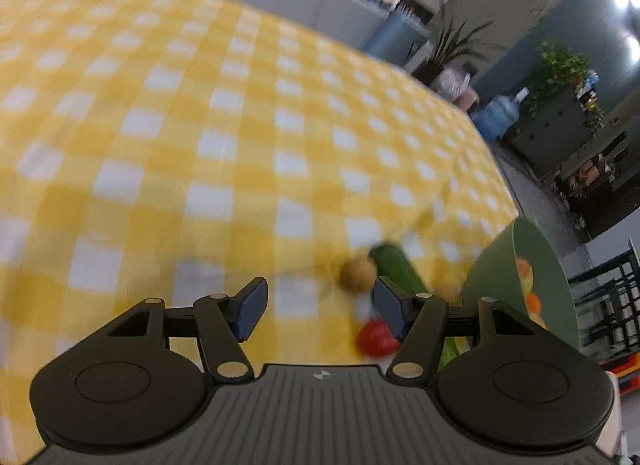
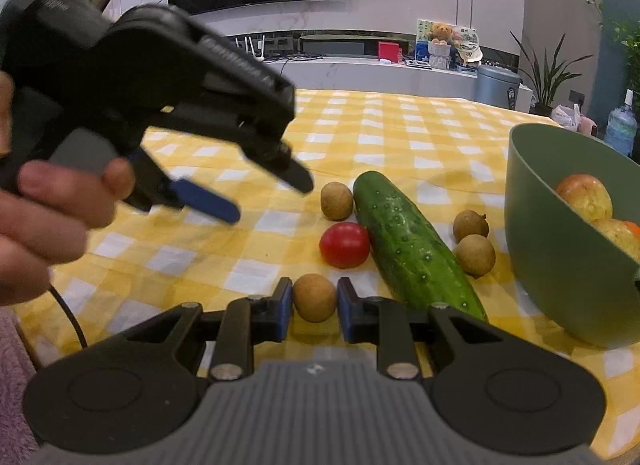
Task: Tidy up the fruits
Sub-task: 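Grasp another brown kiwi with the left tool while the right tool holds its kiwi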
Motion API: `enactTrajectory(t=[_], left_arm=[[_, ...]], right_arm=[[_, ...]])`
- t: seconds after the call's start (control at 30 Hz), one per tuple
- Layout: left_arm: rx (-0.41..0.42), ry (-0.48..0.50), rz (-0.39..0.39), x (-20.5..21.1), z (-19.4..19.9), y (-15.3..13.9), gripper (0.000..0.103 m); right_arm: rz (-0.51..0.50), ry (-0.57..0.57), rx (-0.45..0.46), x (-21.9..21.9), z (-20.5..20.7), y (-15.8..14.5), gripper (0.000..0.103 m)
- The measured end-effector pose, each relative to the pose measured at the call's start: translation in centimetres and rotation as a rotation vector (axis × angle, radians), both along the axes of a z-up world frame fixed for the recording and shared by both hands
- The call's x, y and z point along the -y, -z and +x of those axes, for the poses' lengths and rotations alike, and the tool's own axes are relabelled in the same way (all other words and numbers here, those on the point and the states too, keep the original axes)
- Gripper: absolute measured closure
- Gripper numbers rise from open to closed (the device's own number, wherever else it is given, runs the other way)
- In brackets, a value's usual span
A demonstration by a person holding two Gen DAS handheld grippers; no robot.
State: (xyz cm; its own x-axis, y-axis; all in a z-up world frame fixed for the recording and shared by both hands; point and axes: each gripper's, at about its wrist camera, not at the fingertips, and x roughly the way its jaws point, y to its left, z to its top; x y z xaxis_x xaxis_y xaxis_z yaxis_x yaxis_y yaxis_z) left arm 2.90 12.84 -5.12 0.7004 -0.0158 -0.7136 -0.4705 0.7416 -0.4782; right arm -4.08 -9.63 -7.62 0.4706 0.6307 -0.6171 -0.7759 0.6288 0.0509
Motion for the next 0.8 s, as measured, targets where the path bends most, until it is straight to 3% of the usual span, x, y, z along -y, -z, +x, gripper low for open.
enactTrajectory(t=[0.1,0.27,0.47,0.6,0.7,0.8], left_arm=[[0.031,0.0,-0.003,0.0,0.7,0.2,0.041],[0.052,-0.013,-0.175,-1.3,2.1,2.4,0.047],[0.078,-0.022,-0.289,-2.4,2.1,3.3,0.048],[0.061,-0.053,-0.345,-3.0,2.0,4.0,0.067],[0.077,-0.068,-0.423,-3.3,2.0,4.8,0.071],[0.09,-0.066,-0.449,-3.4,2.0,5.1,0.075]], right_arm=[[0.002,0.003,-0.006,0.1,0.0,0.0,0.082],[-0.001,0.002,-0.006,0.0,0.0,-0.1,0.082],[0.003,0.0,-0.007,0.0,0.0,-0.1,0.082],[0.004,0.003,-0.011,0.0,0.1,0.0,0.082],[0.003,0.006,-0.013,0.0,0.1,-0.1,0.082],[0.001,0.007,-0.013,-0.1,0.2,-0.1,0.082]])
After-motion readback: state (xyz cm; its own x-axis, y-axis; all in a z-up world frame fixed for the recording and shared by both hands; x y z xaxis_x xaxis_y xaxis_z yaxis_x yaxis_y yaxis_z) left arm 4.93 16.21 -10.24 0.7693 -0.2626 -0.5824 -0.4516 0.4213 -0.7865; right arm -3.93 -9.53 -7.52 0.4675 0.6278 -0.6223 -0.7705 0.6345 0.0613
